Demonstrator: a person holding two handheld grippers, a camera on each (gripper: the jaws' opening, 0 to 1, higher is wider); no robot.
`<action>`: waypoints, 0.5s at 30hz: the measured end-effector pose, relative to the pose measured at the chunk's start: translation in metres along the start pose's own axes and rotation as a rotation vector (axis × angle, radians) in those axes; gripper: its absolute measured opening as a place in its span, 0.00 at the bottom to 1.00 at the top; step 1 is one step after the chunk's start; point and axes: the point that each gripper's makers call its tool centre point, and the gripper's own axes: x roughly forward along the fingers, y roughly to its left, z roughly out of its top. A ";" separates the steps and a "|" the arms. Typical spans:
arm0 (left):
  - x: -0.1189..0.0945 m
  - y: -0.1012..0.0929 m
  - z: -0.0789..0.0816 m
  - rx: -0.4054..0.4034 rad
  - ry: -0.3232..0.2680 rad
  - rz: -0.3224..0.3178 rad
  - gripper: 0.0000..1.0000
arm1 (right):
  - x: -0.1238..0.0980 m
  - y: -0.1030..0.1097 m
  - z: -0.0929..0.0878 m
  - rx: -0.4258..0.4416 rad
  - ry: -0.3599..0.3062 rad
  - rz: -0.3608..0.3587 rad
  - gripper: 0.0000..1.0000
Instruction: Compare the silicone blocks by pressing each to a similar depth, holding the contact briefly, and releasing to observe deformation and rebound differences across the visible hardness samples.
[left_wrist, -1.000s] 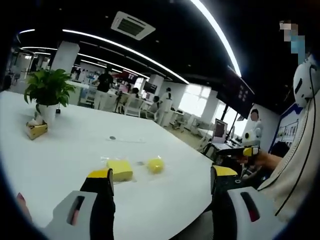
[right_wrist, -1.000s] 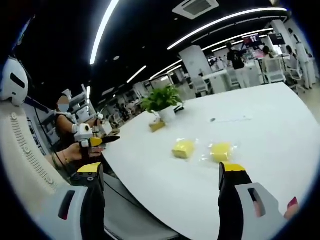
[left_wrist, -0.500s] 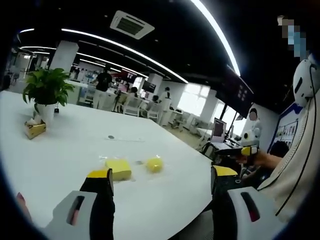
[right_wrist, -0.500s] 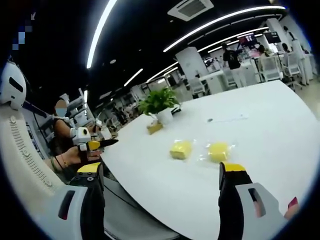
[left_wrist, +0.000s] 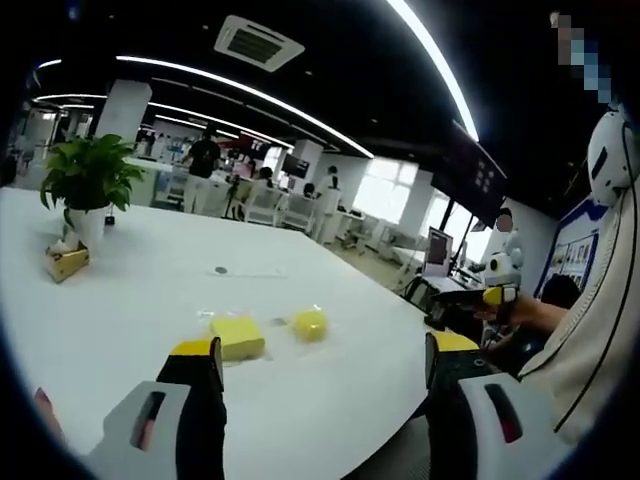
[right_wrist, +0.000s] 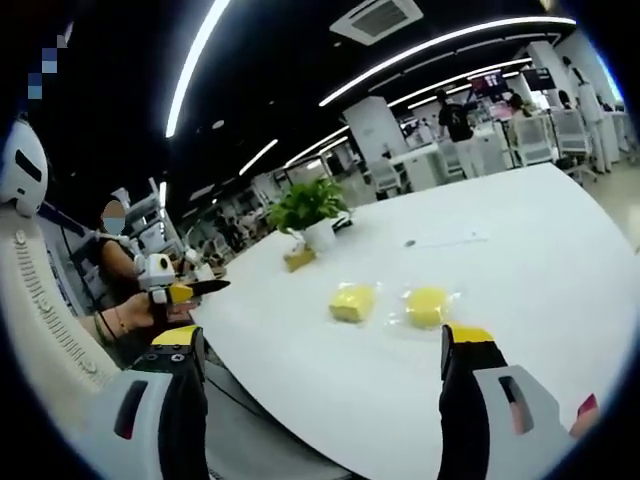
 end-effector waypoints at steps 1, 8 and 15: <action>0.001 0.001 0.001 -0.005 -0.004 -0.006 0.80 | 0.000 -0.001 0.001 0.006 -0.004 -0.001 0.91; 0.013 0.017 0.007 -0.018 -0.012 -0.007 0.80 | 0.001 -0.002 0.003 0.021 -0.003 -0.019 0.90; 0.031 0.035 0.006 -0.024 0.007 -0.018 0.78 | 0.004 -0.002 0.005 0.023 0.001 -0.044 0.89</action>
